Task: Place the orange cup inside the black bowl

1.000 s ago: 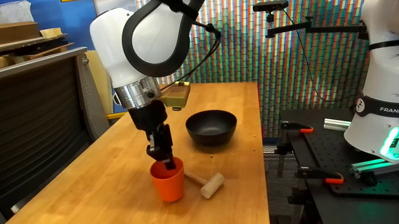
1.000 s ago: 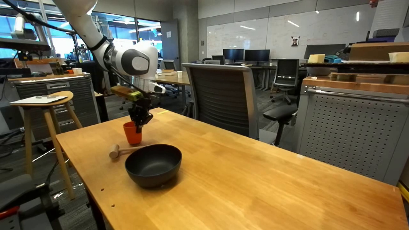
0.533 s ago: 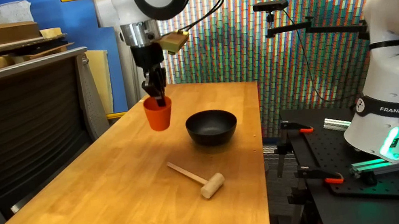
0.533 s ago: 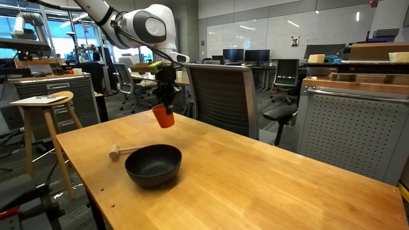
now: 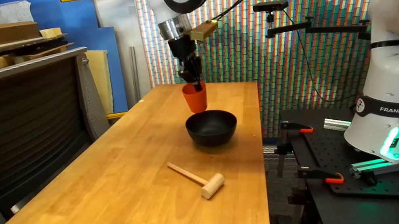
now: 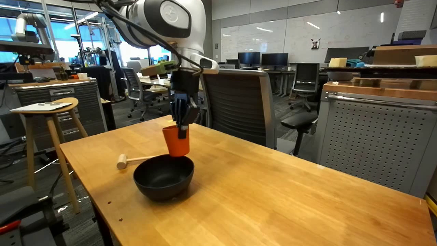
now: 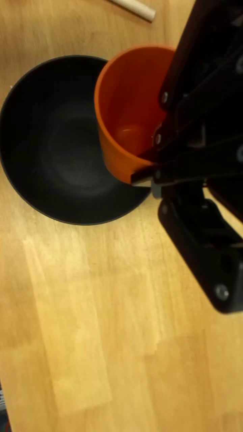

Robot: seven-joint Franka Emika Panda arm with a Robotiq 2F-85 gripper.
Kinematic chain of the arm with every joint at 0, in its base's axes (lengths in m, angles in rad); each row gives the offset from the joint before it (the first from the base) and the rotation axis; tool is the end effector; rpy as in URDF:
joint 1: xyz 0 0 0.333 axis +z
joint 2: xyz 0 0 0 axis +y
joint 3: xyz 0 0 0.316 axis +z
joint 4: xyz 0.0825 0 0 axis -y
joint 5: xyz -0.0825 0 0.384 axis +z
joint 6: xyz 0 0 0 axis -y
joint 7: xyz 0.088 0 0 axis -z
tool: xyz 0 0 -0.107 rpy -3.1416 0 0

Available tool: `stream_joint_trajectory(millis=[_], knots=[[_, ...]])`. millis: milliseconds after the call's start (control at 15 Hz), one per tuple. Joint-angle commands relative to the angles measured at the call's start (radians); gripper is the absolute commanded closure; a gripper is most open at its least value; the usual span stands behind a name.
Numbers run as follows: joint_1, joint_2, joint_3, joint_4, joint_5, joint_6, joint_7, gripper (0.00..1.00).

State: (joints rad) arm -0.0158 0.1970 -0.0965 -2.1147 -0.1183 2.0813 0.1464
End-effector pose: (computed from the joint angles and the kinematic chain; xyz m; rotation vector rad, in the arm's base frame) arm 0.5393 -0.0663 0.3050 2.9898 -0.2837 -0.3439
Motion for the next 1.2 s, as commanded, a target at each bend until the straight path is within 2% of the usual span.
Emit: stream_joint_trajectory(millis=[0,333,533,667,733,867,1133], knots=[[-0.023,0.011,0.017,-0.061,0.066,0.050,-0.038,0.99],[-0.056,0.065,0.016,-0.096,0.169,0.149,-0.136,0.99],[-0.093,0.079,0.018,-0.099,0.241,0.157,-0.212,0.98],[-0.116,0.084,0.017,-0.099,0.270,0.144,-0.259,0.94],[-0.127,0.083,0.018,-0.099,0.287,0.134,-0.280,0.69],[-0.140,0.068,0.021,-0.104,0.304,0.114,-0.327,0.65],[-0.145,-0.004,0.018,-0.115,0.290,0.077,-0.400,0.33]])
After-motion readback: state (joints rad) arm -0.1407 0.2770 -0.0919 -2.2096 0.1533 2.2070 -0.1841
